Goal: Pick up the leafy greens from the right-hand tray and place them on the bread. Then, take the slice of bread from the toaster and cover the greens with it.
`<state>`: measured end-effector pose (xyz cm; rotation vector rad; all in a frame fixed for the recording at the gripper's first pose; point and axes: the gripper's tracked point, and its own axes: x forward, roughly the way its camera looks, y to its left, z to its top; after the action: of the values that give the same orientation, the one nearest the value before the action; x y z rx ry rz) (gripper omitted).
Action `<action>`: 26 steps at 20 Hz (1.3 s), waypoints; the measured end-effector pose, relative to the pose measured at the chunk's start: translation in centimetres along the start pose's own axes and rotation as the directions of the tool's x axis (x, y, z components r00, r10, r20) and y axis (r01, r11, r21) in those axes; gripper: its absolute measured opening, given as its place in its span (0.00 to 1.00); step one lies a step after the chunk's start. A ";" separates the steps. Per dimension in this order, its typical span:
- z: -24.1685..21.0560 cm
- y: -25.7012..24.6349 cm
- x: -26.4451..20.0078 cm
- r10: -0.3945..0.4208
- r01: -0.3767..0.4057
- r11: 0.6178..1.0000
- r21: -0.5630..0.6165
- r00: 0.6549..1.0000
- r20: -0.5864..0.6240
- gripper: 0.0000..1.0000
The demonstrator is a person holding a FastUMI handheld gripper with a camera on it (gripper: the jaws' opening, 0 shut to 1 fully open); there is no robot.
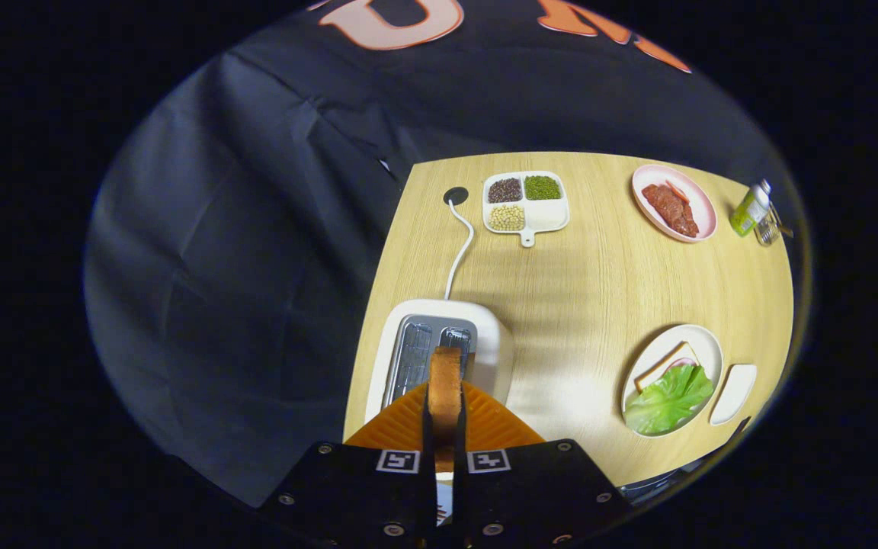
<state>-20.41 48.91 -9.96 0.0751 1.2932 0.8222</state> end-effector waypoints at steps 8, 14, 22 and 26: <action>1.7 -9.6 -7.0 0.018 -0.029 0.996 0.085 0.992 0.126 0.08; -1.5 -19.1 -7.5 -0.005 -0.009 0.988 0.156 0.996 0.086 0.08; -4.8 -25.4 -4.5 0.071 -0.077 0.989 0.130 0.996 0.048 0.08; -5.8 -27.8 -2.2 0.061 -0.064 0.995 0.070 0.997 0.047 0.08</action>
<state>-11.75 25.34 -23.49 0.1905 1.2834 0.8236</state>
